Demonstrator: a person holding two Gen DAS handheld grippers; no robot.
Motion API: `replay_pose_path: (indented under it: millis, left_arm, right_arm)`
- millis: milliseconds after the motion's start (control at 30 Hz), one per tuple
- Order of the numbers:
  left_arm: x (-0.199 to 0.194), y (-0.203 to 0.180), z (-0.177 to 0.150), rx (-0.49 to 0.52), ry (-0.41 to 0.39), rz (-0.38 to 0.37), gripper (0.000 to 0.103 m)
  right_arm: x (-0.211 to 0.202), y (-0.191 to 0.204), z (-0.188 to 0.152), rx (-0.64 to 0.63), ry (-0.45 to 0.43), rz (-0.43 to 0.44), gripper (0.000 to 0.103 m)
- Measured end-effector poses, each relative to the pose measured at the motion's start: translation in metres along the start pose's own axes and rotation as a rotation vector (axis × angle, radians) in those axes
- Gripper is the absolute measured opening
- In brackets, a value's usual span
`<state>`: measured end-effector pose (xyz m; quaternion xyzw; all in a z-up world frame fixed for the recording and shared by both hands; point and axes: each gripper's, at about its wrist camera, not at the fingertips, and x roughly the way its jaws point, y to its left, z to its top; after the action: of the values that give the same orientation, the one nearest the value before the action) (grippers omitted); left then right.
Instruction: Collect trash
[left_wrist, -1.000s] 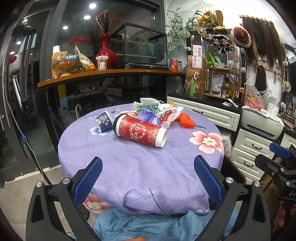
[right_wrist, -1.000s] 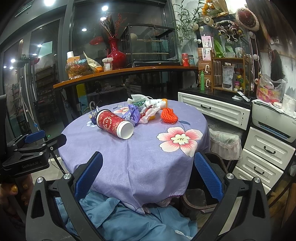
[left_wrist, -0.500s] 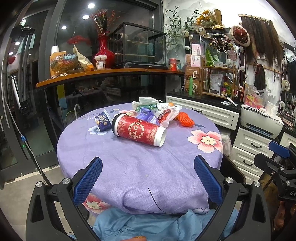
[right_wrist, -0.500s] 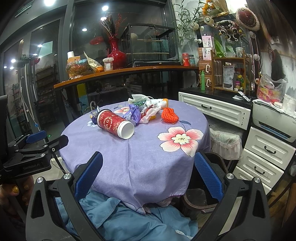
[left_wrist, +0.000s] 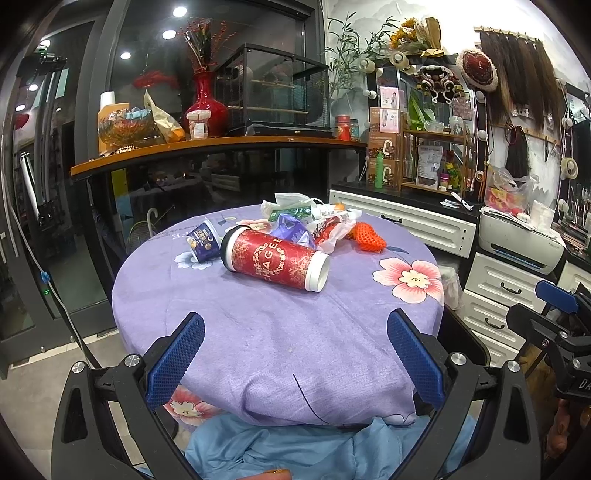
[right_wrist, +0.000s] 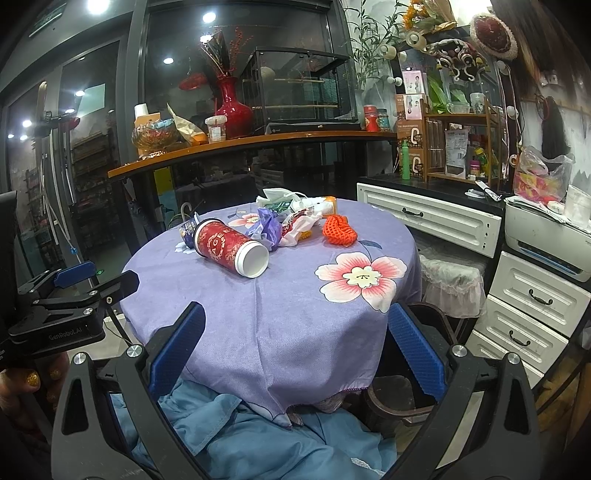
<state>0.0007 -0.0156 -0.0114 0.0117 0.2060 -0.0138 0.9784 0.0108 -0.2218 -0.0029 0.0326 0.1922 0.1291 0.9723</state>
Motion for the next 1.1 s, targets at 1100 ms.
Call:
replay_pose_path:
  millis: [1100]
  left_arm:
    - [0.003, -0.004, -0.006, 0.008, 0.013, -0.004, 0.098]
  right_arm:
    - [0.010, 0.009, -0.010, 0.006, 0.014, 0.004, 0.098]
